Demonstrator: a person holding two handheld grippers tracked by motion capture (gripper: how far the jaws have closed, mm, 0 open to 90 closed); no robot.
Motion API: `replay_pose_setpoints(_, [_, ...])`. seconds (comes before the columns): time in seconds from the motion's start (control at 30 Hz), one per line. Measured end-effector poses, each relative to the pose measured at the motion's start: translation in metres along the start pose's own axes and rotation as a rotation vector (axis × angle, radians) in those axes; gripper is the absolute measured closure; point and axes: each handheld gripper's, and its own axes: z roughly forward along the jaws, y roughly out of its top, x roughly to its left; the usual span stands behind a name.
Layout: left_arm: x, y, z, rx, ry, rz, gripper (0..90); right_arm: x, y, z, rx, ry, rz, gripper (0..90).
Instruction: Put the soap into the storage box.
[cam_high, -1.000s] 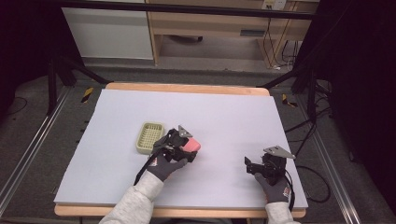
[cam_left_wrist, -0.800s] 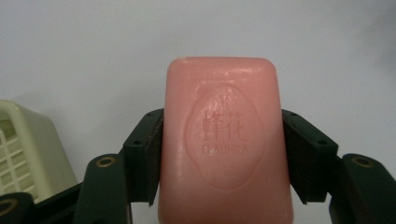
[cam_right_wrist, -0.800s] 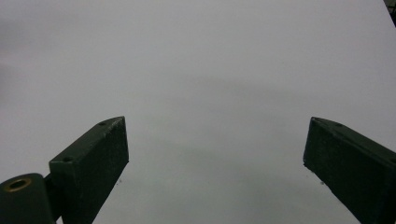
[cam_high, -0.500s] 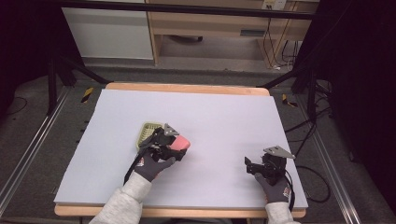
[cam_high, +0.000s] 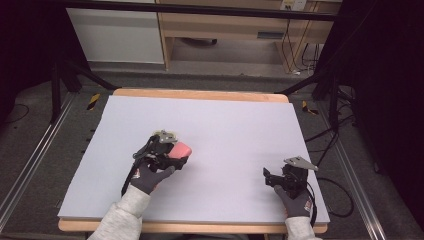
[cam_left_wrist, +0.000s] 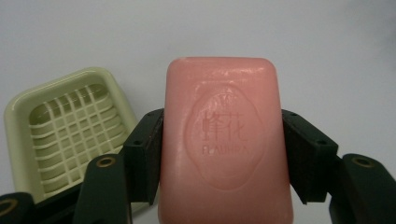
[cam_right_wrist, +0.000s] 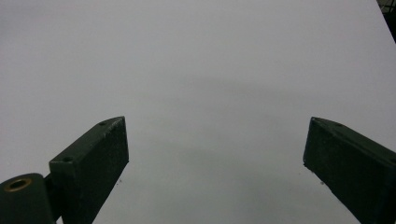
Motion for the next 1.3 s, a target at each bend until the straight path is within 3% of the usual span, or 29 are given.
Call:
replay_pose_setpoints(0.8, [0.035, 0.002, -0.01, -0.035, 0.051, -0.08, 37.1, 0.0, 0.0, 0.0, -0.004, 0.001, 0.006, 7.0])
replay_pose_setpoints(1.3, [0.053, 0.002, -0.002, -0.024, 0.087, -0.118, 37.2, 0.0, 0.0, 0.0, -0.001, 0.004, 0.0, 7.0])
